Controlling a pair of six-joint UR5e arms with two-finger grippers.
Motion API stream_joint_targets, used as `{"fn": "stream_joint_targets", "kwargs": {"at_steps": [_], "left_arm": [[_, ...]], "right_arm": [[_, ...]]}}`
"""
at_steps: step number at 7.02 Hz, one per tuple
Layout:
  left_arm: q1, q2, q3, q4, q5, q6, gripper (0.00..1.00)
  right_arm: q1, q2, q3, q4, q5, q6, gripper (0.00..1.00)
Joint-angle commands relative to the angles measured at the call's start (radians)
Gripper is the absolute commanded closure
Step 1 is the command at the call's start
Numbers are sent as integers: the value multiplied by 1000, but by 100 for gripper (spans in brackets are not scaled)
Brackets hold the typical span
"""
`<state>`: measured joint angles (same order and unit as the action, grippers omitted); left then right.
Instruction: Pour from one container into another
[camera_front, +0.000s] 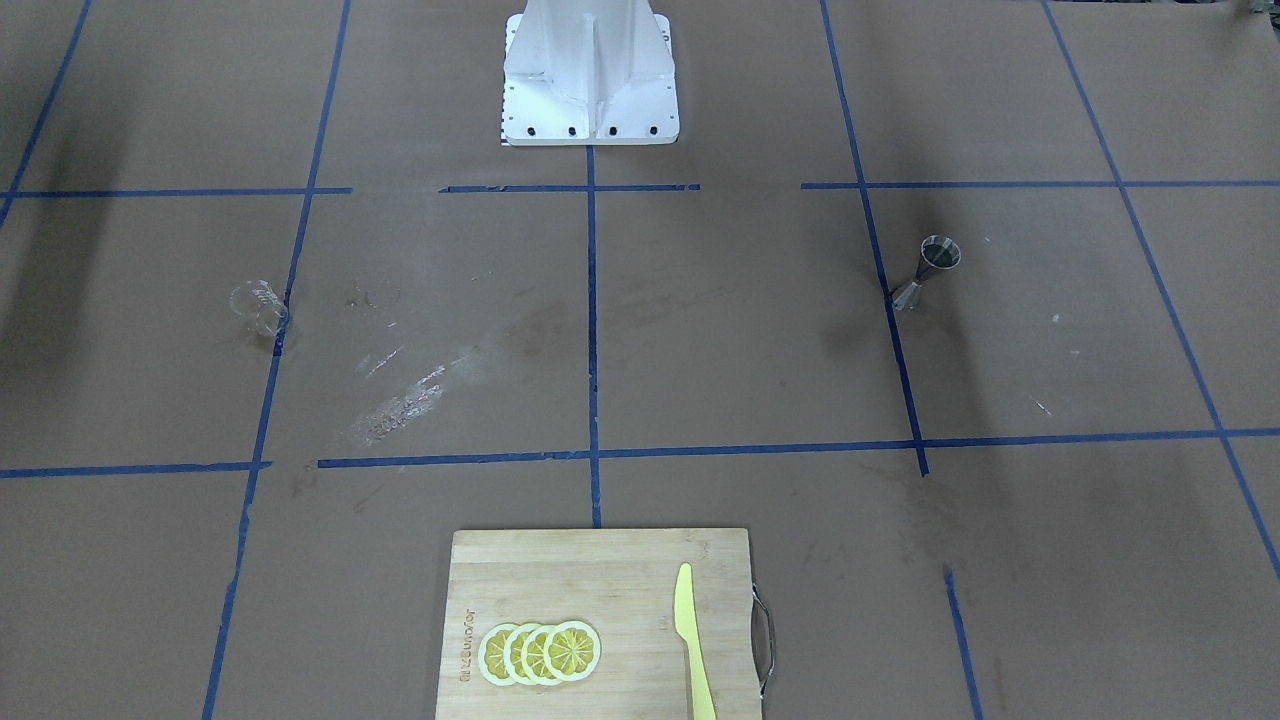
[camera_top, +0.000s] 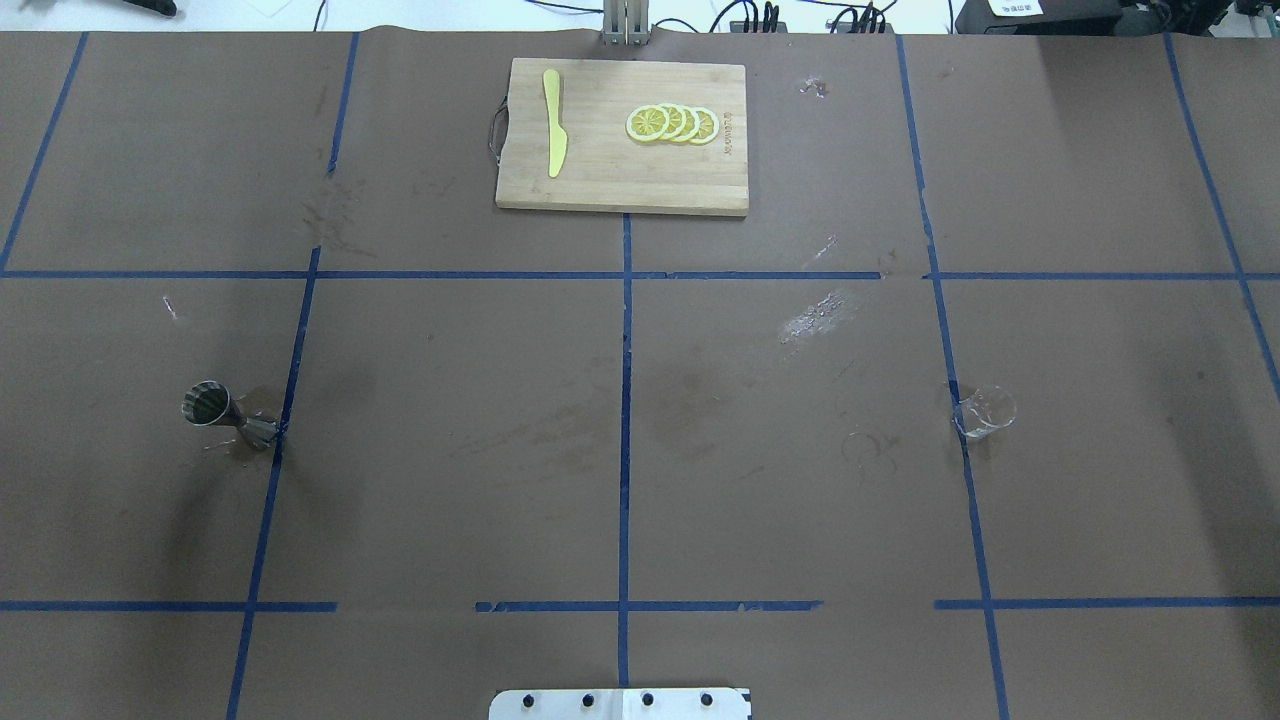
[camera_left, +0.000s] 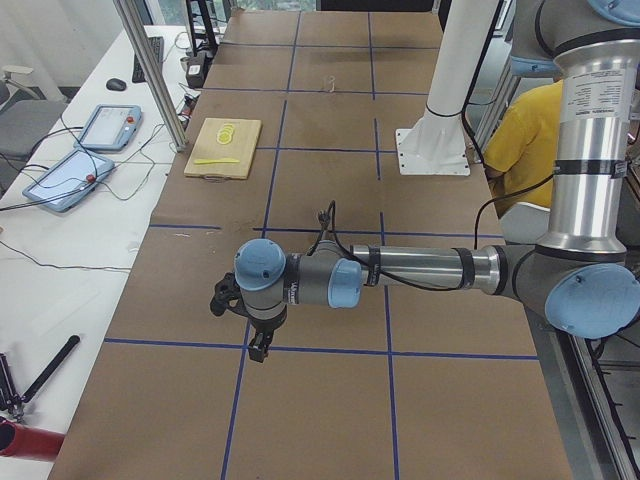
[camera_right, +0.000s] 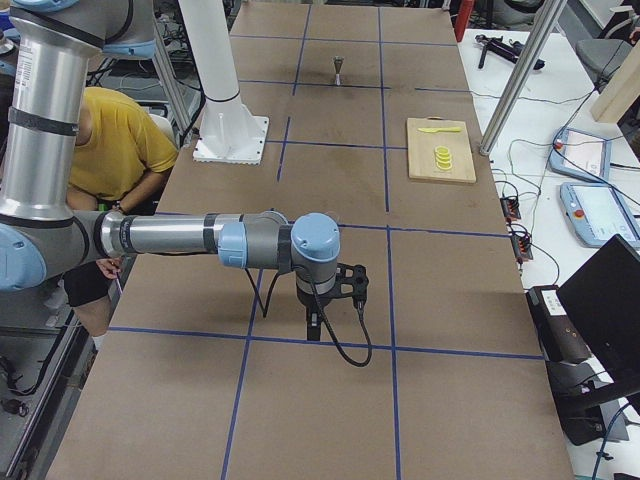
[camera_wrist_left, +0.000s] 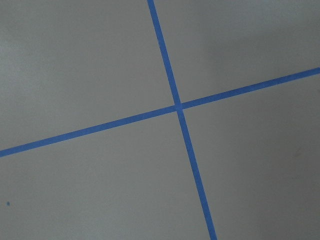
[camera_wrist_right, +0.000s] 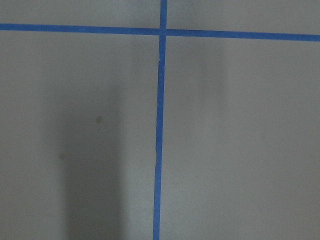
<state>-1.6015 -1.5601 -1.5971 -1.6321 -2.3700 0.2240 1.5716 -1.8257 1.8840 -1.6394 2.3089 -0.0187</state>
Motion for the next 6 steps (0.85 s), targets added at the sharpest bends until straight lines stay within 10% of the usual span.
{"fn": "stream_joint_targets", "kwargs": {"at_steps": [1,6], "left_arm": [[0,0,-1,2,0,0,0],[0,0,0,2,0,3,0]], "right_arm": [[5,-20,-8,-1,-22,-1,0],[10,-20,0,6,-46,-1,0]]}}
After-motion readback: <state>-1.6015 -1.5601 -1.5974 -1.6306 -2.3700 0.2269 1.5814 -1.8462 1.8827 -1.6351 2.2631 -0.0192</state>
